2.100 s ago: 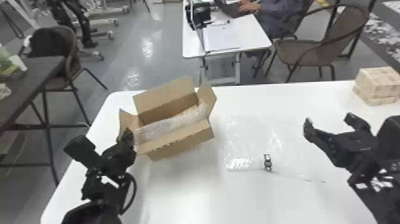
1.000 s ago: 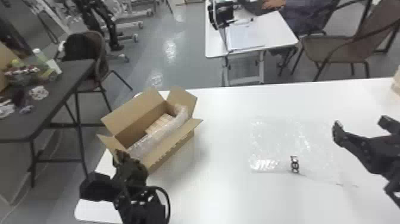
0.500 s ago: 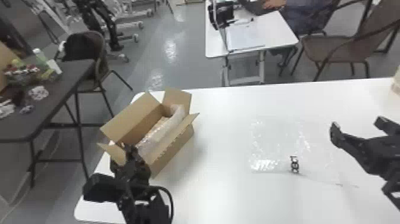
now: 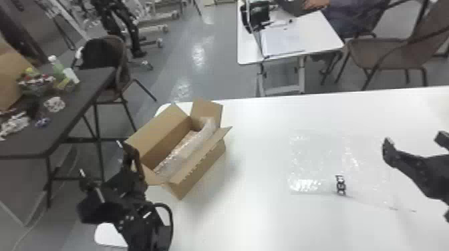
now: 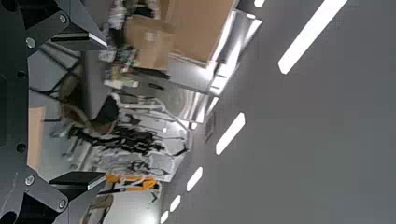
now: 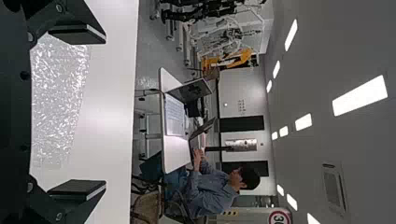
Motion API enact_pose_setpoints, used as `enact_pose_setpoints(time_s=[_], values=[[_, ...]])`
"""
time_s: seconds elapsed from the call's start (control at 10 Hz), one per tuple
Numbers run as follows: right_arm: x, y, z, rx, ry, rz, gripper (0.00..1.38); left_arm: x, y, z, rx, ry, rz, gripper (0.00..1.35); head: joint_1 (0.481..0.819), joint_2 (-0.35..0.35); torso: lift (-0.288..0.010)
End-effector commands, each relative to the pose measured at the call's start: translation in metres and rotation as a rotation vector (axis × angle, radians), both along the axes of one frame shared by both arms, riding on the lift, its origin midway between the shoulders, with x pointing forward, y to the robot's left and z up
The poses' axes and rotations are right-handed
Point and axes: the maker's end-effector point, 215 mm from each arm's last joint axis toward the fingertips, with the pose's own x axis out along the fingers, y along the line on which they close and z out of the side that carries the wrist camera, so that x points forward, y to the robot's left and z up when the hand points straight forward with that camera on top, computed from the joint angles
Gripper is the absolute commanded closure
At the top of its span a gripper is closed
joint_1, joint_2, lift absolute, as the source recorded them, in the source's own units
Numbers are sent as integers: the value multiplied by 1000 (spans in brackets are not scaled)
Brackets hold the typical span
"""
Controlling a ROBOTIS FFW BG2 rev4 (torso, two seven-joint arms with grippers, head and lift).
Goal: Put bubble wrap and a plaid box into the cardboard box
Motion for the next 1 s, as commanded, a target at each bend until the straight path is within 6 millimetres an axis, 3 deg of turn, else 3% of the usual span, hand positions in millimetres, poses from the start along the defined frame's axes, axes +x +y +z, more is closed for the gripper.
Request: enact_pose_setpoints(time_s=[0.0,0.1,0.2,0.5,0.7,0.9], values=[[-1,0,0,-1,-1,0,194,-10,-9,47,176,2,-5,294,695,318,-108],[-3,0,0,-4,-1,-1,194,-1,-29,56,204,36,-99,306,695,318,-108],[-6,-4,0,-8,-1,-8,194,7,-52,49,175,55,-178,308,695,296,-108],[-23,-14,-6,-41,18,-45,199,25,-125,-2,12,132,-386,401,695,217,-108],[-40,-16,-16,-58,42,-47,200,27,-150,-28,26,221,-482,401,695,162,-108],[-56,-20,-20,-87,39,-53,200,11,-156,-61,47,345,-503,401,695,128,-108]])
